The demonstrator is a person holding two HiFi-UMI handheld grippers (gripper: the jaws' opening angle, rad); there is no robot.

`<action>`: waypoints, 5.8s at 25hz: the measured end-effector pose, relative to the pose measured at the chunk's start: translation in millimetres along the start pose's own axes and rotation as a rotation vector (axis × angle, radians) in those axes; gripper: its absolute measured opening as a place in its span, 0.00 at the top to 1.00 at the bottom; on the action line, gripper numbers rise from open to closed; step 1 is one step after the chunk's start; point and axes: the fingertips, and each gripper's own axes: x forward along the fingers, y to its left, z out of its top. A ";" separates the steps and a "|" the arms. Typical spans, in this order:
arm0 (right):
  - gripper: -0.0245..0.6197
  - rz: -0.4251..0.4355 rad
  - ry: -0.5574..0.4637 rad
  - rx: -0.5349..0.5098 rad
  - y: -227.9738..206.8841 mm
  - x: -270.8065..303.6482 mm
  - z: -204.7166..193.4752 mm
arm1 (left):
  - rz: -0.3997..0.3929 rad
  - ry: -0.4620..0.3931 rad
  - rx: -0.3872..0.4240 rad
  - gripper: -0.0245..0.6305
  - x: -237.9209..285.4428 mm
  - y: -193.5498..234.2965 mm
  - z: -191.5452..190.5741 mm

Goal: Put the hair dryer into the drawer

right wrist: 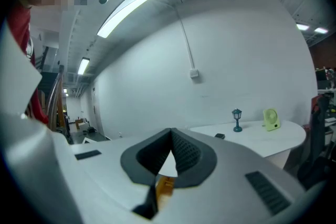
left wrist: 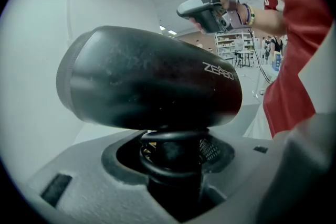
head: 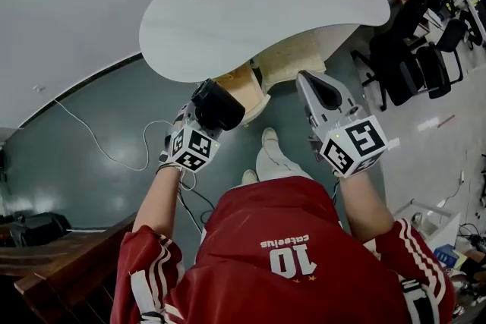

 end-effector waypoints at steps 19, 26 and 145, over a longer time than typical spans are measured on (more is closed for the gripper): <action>0.95 0.011 0.089 0.042 -56.7 39.7 -51.3 | -0.254 0.311 0.055 0.57 124.7 -23.6 -88.0; 0.95 -0.011 0.118 -0.002 -66.5 51.4 -63.3 | -0.299 0.416 0.033 0.57 153.6 -20.3 -127.1; 0.95 -0.003 0.234 0.048 -49.8 14.4 -109.5 | -0.105 0.623 -0.600 0.64 243.6 3.1 -194.9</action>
